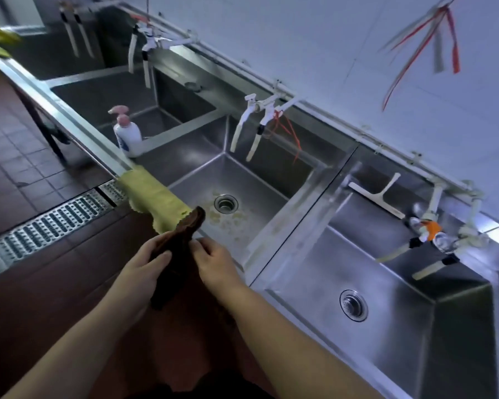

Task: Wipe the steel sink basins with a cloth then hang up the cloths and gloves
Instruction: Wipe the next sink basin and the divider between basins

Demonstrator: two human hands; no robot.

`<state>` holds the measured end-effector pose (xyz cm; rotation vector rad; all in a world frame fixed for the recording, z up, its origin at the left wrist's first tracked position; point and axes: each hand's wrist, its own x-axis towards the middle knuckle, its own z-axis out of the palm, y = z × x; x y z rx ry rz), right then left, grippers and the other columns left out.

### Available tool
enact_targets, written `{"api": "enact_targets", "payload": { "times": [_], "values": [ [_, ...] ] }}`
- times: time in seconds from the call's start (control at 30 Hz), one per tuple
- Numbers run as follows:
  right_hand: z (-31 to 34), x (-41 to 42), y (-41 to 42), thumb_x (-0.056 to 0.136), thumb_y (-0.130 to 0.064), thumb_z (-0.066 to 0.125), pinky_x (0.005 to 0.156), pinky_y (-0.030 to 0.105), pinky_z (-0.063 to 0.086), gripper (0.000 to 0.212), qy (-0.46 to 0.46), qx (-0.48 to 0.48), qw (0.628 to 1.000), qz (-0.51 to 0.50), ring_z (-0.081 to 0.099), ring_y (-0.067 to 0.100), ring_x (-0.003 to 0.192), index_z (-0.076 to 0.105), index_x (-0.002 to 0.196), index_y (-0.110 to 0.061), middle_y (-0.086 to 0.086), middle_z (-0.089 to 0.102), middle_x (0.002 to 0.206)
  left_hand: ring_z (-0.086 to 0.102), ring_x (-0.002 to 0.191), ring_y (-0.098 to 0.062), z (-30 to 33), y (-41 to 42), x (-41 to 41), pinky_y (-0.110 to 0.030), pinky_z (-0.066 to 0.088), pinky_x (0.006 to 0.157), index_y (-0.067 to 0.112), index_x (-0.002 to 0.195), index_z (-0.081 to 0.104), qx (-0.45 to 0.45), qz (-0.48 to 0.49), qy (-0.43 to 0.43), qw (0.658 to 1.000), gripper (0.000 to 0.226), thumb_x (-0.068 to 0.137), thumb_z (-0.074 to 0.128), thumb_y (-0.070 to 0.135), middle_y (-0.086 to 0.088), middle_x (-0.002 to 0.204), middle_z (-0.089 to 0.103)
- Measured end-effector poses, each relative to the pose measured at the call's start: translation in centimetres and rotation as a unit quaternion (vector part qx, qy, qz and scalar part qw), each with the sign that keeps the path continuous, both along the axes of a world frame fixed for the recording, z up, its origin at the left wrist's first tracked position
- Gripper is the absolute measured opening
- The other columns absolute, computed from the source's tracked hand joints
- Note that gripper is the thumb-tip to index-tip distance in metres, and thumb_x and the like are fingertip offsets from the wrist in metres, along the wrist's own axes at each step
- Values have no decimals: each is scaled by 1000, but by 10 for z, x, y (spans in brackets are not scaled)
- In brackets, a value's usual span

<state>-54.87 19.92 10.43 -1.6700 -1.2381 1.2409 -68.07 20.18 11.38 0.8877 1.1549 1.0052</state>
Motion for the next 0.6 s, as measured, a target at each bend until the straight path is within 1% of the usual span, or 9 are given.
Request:
{"api": "enact_targets", "payload": {
  "times": [0.07, 0.13, 0.2, 0.27, 0.33, 0.4, 0.47, 0.53, 0.6],
  "values": [
    [5, -20, 12, 98, -37, 45, 75, 20, 48, 30, 89, -16, 995, -33, 63, 11, 91, 65, 106, -15, 4, 68, 103, 65, 67, 6, 2, 17, -11, -8, 49, 56, 28, 111, 57, 16, -24, 6, 1000, 36, 94, 45, -1, 4, 90, 66],
    [9, -29, 25, 97, -43, 44, 83, 21, 51, 35, 154, -33, 985, -69, 64, 12, 99, 64, 112, -18, 2, 68, 110, 65, 79, 3, 0, 35, -17, -9, 50, 65, 30, 115, 54, 24, -78, 18, 997, 39, 93, 48, -1, 1, 103, 65],
    [11, -30, 40, 95, -51, 43, 91, 30, 51, 47, 215, -54, 969, -106, 64, 17, 104, 63, 118, -15, 3, 68, 112, 58, 107, -4, -7, 52, -19, -18, 47, 89, 31, 124, 50, 39, -144, 54, 987, 47, 90, 54, -1, -1, 125, 58],
    [11, -28, 56, 92, -49, 51, 87, 30, 54, 45, 255, -64, 955, -136, 67, 18, 99, 66, 113, -12, 5, 70, 105, 34, 133, -6, -16, 70, -16, -20, 28, 106, 31, 133, 39, 84, -193, 108, 972, 62, 86, 60, -3, 6, 145, 37],
    [9, -25, 75, 88, -36, 64, 73, 24, 55, 30, 239, -67, 956, -156, 69, 15, 89, 70, 102, -10, 4, 72, 94, 17, 137, 0, -24, 89, -9, -16, 18, 106, 31, 136, 26, 126, -233, 152, 952, 77, 81, 68, -3, 13, 147, 22],
    [5, -20, 97, 85, -22, 68, 63, 18, 53, 14, 199, -64, 961, -182, 70, 13, 82, 72, 95, -12, 2, 73, 85, 15, 137, 3, -29, 113, -4, -14, 21, 104, 33, 137, 23, 130, -262, 155, 944, 84, 78, 68, -7, 16, 146, 19],
    [-1, -11, 126, 86, -15, 66, 65, 21, 55, 8, 181, -59, 959, -211, 69, 11, 77, 71, 92, -14, 1, 72, 84, 31, 132, 2, -30, 144, -3, -10, 37, 94, 37, 134, 36, 77, -267, 85, 957, 80, 79, 56, -18, 15, 147, 29],
    [-3, -2, 157, 89, -14, 63, 71, 26, 57, 8, 188, -55, 957, -214, 69, 13, 79, 69, 92, -15, 2, 71, 86, 53, 113, 5, -28, 178, -6, -11, 49, 78, 32, 130, 48, 24, -240, 33, 970, 74, 79, 45, -22, 12, 137, 48],
    [-2, 2, 188, 90, -14, 62, 73, 26, 57, 9, 209, -47, 957, -197, 70, 13, 83, 70, 95, -15, 0, 72, 90, 56, 101, 11, -25, 216, -9, -7, 47, 72, 29, 129, 49, 32, -212, 67, 974, 69, 81, 44, -20, 15, 126, 54]
  ]
}}
